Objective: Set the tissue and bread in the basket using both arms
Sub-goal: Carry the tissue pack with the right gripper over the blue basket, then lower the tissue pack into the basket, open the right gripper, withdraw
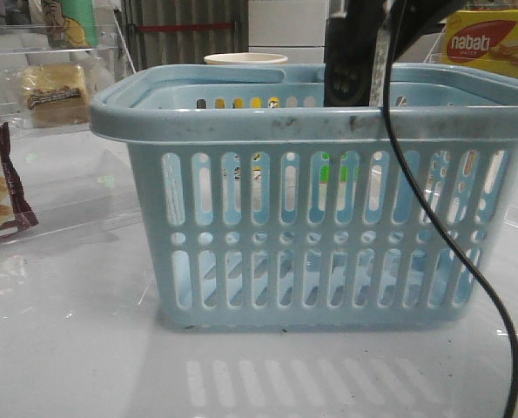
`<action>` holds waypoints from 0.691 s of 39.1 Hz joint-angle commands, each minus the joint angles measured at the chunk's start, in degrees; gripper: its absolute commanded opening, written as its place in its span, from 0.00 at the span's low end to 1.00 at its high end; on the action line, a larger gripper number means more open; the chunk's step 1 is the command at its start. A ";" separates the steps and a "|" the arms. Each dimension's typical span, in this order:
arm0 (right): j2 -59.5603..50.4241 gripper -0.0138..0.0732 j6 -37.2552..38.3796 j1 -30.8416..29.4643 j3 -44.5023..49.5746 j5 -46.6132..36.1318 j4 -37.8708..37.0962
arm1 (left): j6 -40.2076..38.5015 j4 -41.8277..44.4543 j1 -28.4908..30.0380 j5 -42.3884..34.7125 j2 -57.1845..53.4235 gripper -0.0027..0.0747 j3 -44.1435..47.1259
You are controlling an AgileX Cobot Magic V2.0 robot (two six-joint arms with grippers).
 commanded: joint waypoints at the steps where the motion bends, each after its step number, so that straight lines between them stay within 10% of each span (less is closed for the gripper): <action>1: 0.70 0.40 0.03 -0.04 -1.40 -2.44 0.83 | -0.38 -0.59 0.18 -4.57 0.64 0.74 -1.82; 13: 4.57 0.76 0.03 -0.04 -1.40 -2.19 0.83 | -0.38 -0.59 0.18 -4.57 0.64 0.74 -1.82; 27: -0.64 0.78 -2.26 0.52 -0.30 -4.10 0.83 | -0.38 -0.59 0.18 -4.57 0.64 0.74 -1.82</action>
